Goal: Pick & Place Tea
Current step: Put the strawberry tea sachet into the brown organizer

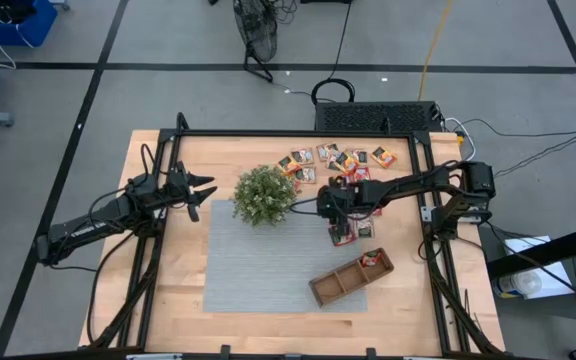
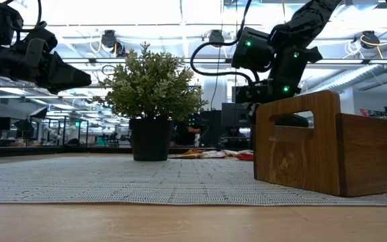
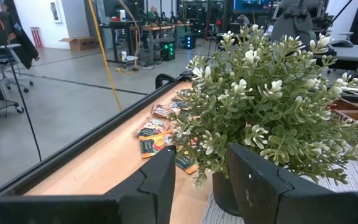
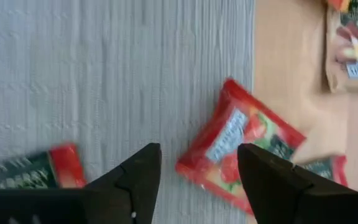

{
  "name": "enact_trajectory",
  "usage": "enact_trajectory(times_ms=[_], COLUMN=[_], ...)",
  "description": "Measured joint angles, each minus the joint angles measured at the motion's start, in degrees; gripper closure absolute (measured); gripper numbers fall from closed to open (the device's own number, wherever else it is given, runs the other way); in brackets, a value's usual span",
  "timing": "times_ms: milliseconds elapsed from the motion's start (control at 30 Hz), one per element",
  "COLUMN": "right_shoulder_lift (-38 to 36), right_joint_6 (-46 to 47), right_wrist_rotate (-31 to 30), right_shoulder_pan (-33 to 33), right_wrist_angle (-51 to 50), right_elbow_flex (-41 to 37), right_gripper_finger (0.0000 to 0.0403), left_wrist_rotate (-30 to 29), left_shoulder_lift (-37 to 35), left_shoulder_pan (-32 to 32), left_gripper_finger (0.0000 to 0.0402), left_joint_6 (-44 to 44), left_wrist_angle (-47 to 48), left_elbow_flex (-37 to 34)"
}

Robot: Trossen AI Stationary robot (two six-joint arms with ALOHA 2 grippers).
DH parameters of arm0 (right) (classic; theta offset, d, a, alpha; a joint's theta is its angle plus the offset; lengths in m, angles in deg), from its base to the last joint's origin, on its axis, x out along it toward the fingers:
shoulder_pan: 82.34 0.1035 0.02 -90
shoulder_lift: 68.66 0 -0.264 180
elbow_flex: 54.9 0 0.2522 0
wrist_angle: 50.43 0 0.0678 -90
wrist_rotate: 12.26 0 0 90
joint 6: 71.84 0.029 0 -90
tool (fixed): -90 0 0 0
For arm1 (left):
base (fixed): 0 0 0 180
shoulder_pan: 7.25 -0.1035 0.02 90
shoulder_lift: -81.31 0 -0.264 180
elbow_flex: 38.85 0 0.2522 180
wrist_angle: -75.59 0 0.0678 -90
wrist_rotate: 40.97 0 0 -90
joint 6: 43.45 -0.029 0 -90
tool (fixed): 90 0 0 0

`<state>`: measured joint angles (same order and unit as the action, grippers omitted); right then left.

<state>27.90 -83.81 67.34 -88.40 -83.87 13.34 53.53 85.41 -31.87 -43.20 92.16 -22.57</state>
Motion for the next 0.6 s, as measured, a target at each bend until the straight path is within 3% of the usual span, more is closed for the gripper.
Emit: enact_trajectory(times_ms=[600], right_shoulder_lift=[4.2], right_joint_6=[0.8], right_wrist_rotate=[-0.1], right_shoulder_pan=[-1.8], right_wrist_angle=[3.0], right_elbow_flex=[0.3], right_gripper_finger=[0.0217], left_wrist_rotate=[0.0], left_shoulder_lift=[0.0], left_shoulder_pan=[0.0], left_gripper_finger=[0.0254], left_joint_6=[0.0], left_wrist_angle=[0.0], left_elbow_flex=[0.0])
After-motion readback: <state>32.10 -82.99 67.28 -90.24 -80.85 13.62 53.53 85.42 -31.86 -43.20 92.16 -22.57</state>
